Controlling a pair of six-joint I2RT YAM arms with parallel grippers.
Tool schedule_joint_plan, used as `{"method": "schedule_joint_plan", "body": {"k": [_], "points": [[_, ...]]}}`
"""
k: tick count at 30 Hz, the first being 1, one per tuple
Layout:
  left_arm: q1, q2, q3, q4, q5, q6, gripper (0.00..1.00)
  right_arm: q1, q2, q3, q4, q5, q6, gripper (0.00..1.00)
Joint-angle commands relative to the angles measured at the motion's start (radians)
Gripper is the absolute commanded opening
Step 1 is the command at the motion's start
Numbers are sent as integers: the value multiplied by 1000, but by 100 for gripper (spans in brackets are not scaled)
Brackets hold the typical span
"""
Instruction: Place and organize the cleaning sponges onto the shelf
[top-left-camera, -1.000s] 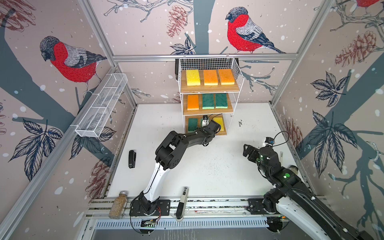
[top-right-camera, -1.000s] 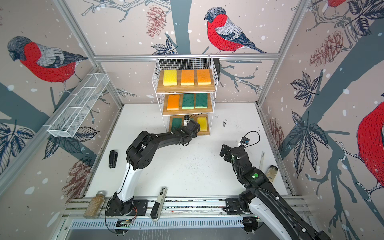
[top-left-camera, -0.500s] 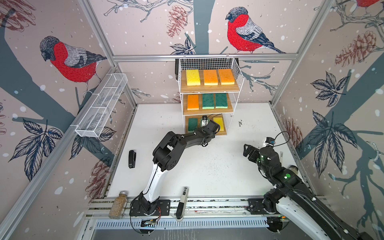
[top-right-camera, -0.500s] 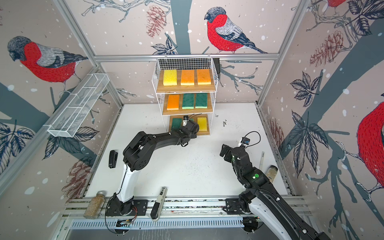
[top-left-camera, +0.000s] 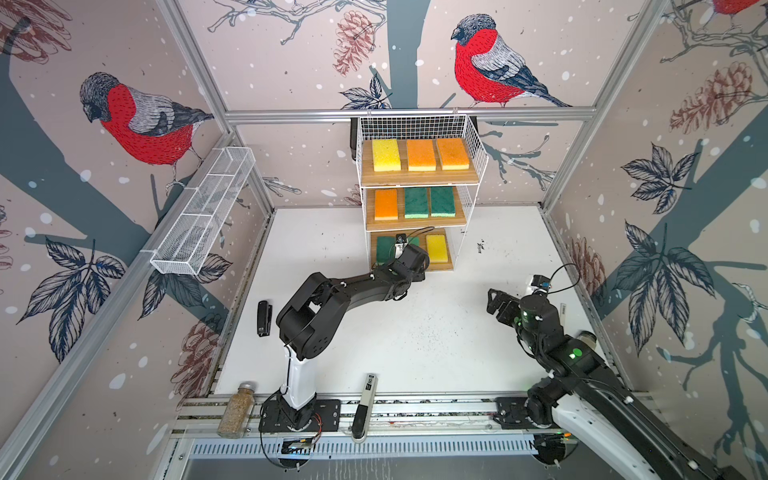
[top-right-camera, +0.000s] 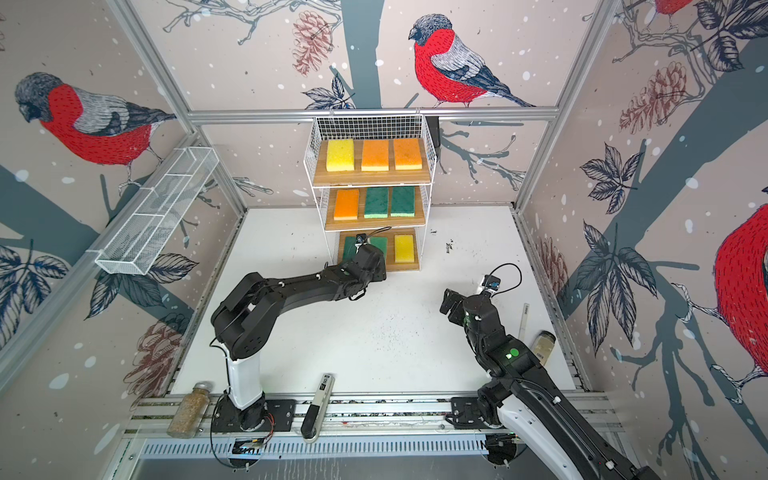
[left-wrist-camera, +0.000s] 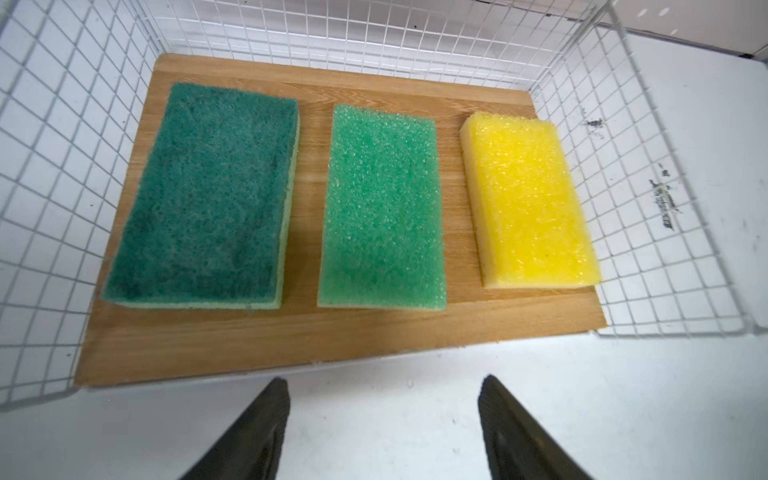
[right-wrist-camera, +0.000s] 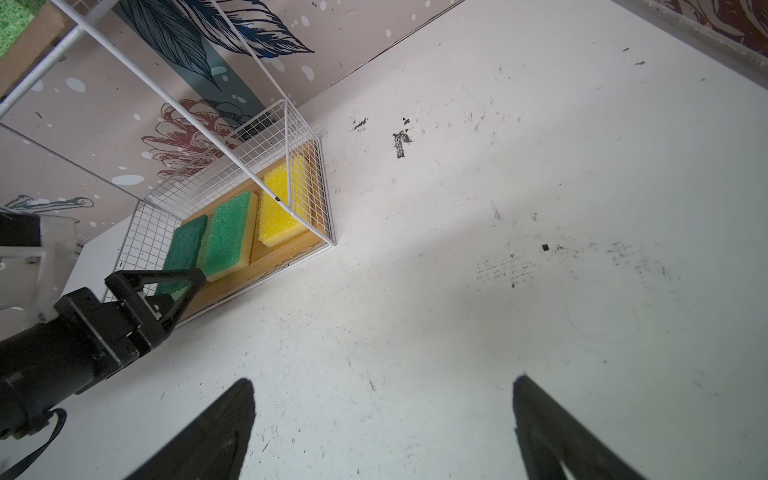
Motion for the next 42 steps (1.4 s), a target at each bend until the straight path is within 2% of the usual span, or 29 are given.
{"method": "schedule_joint_plan", "body": {"k": [1,5,8,13,15,19,31,42], "points": [[-1,-58,-73,101,90,2,69,2,-4,5,6,-2,1,96],[2,-115,-192,228,180,-14,63,0,-5,1,13,-6,-3,96],[1,-135,-295,370,243,-33,49,-1,-6,-3,16,-11,-6,96],[13,-144,-521,825,377,-83,26,-1,-12,-8,9,-4,-16,96],[15,-128,-579,956,381,-107,19,-1,-18,-11,10,-2,-19,96],[19,-95,-592,989,351,-97,10,-1,-22,-16,13,-6,-21,96],[39,-34,-579,1028,313,-99,6,-1,-19,-37,35,-9,-22,96],[64,38,-497,983,265,-91,10,-1,-4,-48,52,-8,-27,97]]}}
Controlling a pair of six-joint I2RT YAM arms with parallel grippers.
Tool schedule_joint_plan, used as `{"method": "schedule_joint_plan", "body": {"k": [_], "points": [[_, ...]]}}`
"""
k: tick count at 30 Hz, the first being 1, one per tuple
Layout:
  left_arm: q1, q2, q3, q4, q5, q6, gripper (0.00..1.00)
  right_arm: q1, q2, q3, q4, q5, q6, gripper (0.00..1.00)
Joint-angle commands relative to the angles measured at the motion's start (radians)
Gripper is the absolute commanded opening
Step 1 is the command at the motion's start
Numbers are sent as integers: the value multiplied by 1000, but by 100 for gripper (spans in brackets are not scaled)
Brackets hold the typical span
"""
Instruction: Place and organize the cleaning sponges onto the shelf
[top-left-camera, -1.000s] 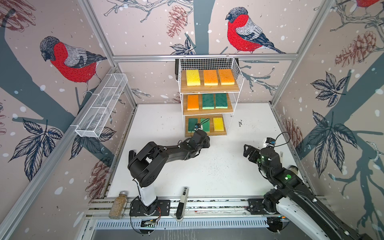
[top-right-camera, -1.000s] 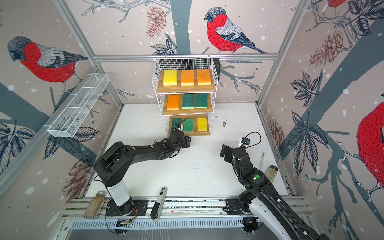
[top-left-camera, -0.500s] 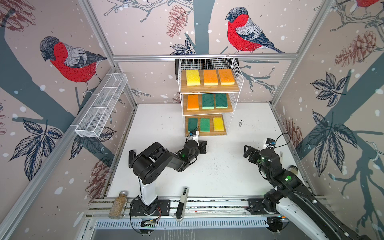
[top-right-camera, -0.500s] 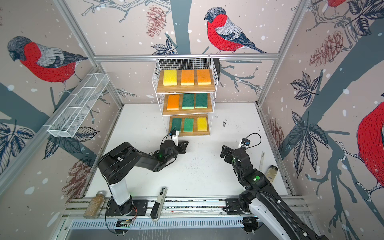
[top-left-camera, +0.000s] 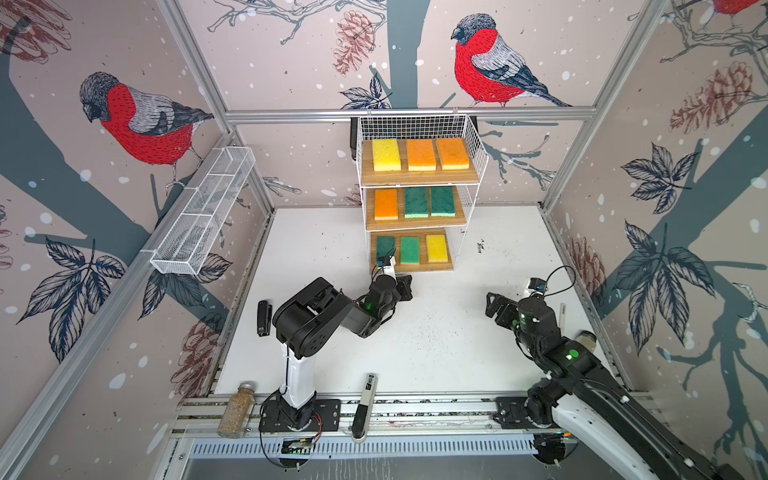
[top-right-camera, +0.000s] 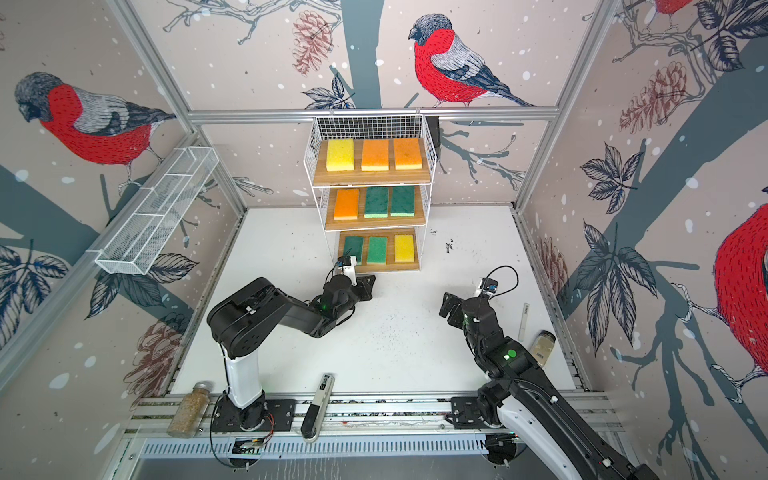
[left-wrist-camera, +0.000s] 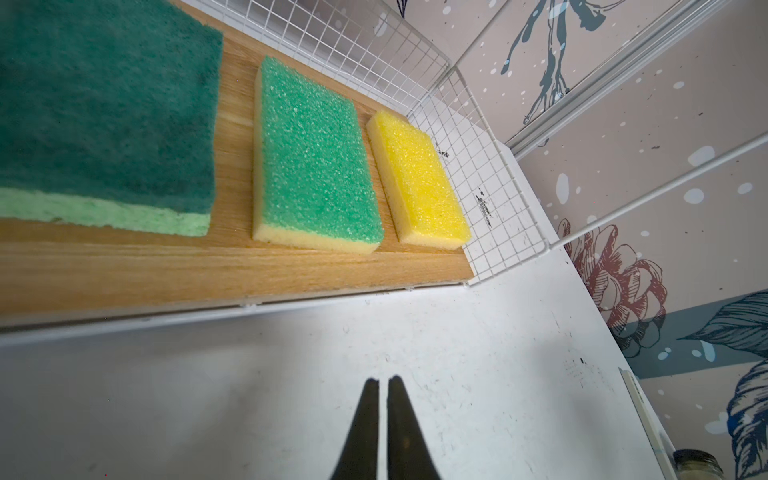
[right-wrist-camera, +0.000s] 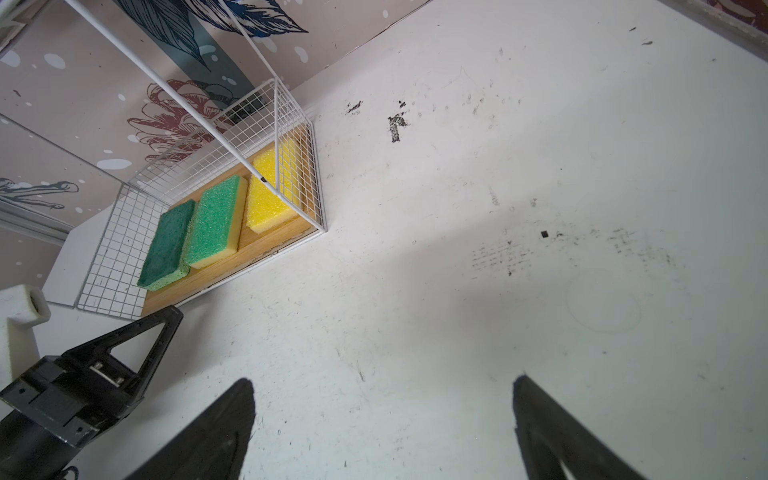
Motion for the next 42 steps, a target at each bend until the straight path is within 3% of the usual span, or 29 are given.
{"method": "schedule_joint_plan", "body": {"k": [1,42], "points": [[11,24,23,12,-25,9,10,-1,1,-4,33,5,-17,97],[19,220,206,-3,-110,-28,14,-22,23,-17,58,-10,-41,97]]}}
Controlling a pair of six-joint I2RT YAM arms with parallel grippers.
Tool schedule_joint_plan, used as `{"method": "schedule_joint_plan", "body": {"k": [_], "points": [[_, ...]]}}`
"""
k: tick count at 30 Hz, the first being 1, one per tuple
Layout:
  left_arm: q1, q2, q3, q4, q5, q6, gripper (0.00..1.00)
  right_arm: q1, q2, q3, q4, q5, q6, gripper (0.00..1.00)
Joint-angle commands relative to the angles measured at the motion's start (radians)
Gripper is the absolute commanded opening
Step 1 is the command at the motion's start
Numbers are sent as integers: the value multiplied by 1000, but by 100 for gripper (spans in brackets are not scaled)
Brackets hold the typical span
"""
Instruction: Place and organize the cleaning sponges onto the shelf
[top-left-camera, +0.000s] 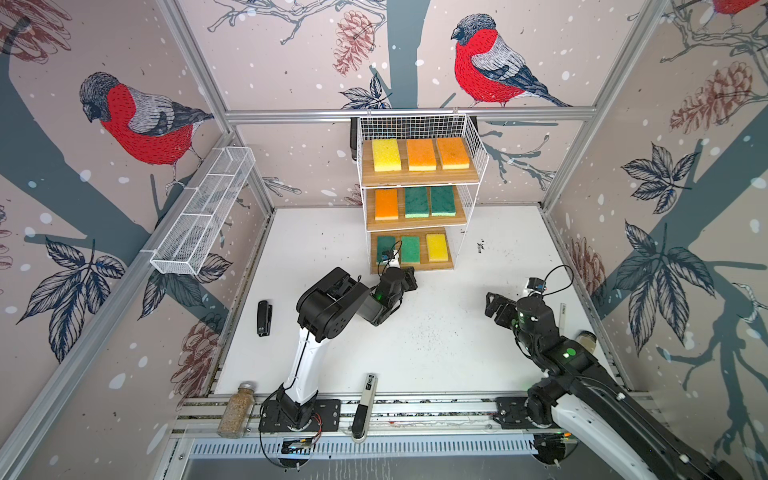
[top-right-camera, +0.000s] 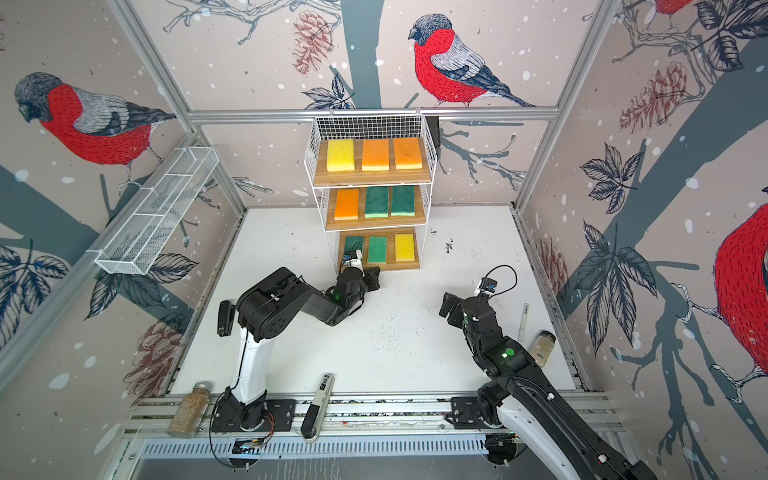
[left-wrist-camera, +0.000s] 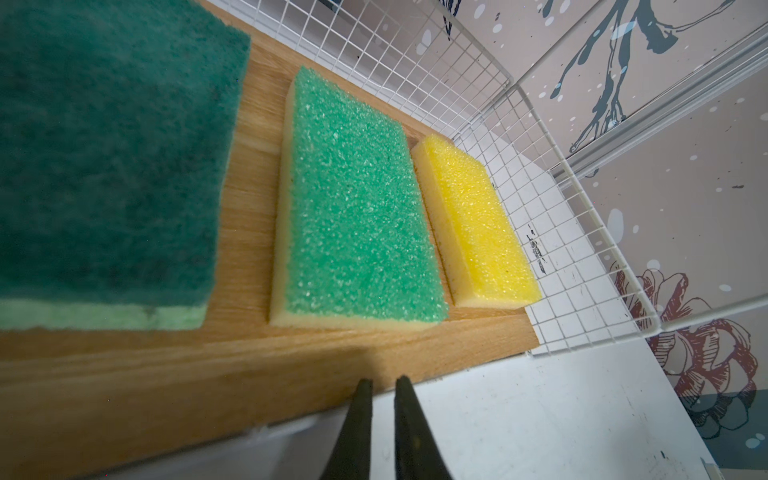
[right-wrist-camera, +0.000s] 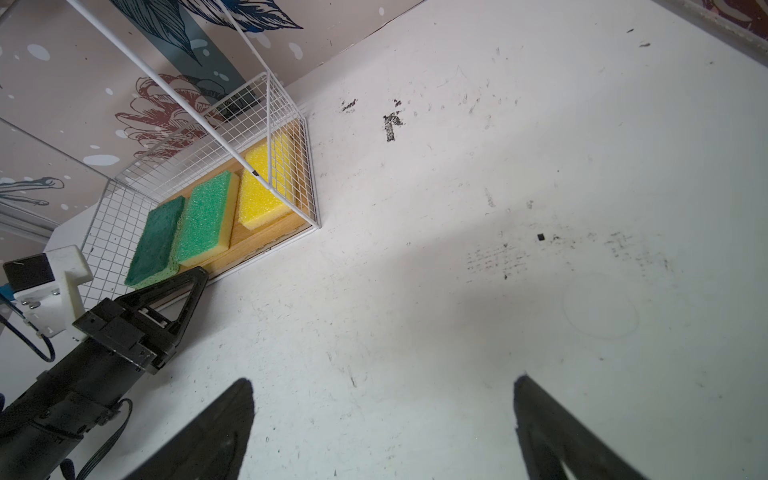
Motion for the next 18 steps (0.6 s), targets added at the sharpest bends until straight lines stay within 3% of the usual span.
{"method": "schedule_joint_plan", "body": {"k": [1,18], "points": [[3,12,3,12,-30,-11,15,-1,-1,0,22,-3,-19,97],[-5,-5,-64,165,-51,23,15,-4,10,-9,33,-15,-14,97]]}}
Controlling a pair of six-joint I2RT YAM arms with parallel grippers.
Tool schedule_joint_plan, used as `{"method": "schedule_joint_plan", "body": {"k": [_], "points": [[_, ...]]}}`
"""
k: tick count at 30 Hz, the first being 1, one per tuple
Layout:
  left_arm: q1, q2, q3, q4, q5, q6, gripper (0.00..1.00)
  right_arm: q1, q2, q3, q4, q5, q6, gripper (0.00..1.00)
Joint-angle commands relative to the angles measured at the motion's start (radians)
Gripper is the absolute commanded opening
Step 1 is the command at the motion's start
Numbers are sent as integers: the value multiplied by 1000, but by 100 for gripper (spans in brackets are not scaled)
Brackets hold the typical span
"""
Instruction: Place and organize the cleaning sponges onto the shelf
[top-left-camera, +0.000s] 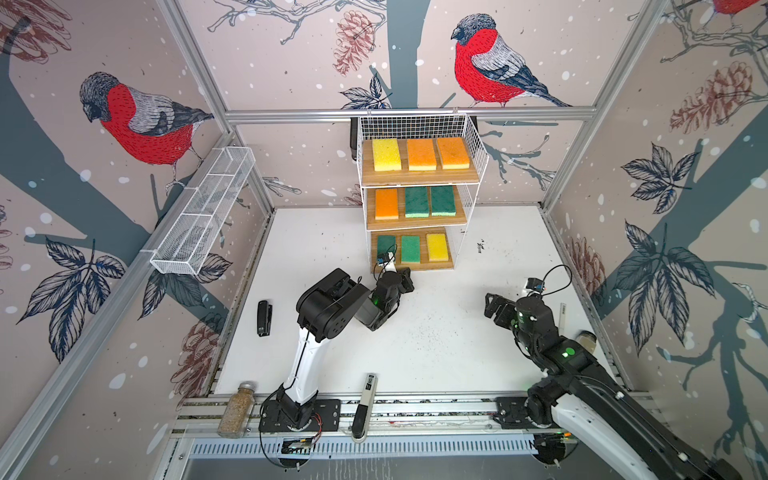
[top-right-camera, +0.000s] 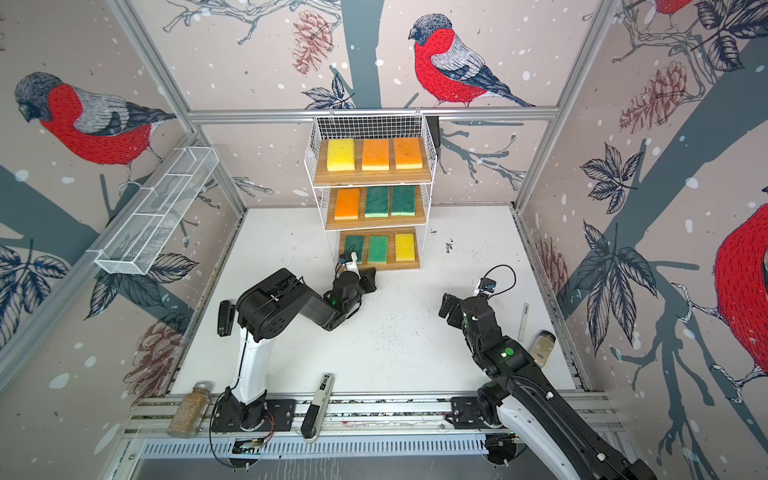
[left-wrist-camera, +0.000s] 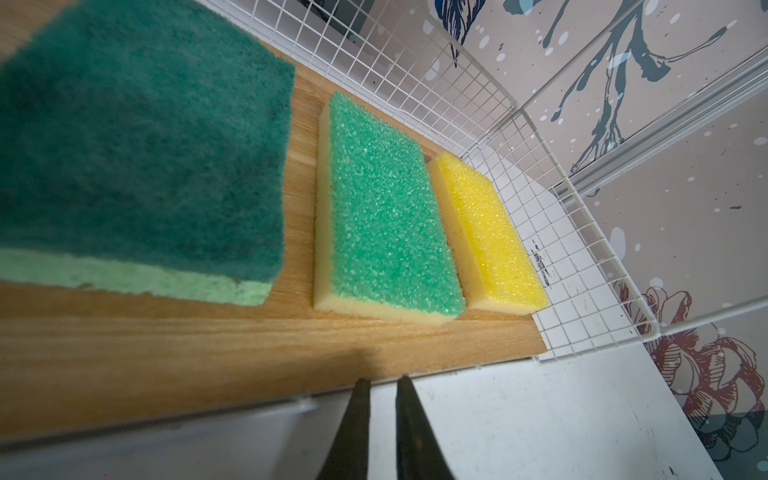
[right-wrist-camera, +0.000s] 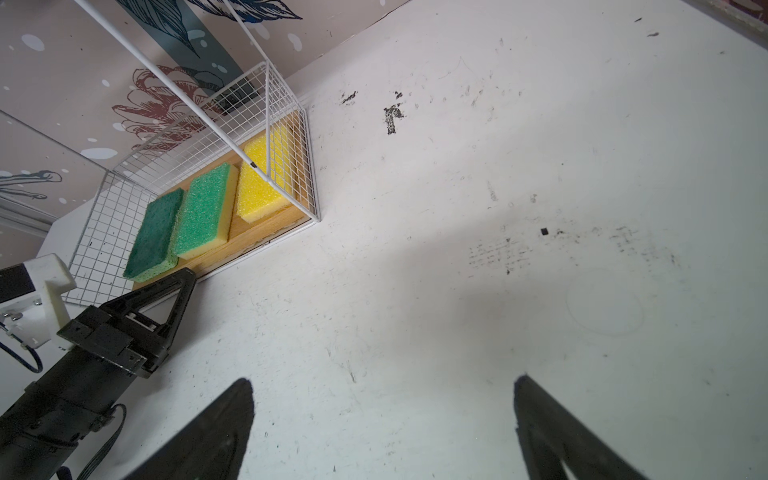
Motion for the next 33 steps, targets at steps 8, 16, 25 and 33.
{"method": "schedule_joint_plan", "body": {"k": [8,16,25,33], "points": [[-7,7,31,31,-21,24,16,-3,2,-10,33,-2,-15,97],[-7,36,87,-29,-19,16,16,-4,2,-13,32,-3,-16,97],[-7,50,115,-56,-25,22,17,-5,-8,-16,33,-5,-17,97],[-7,68,147,-80,-25,14,17,-6,-10,-16,34,-5,-18,97]]}}
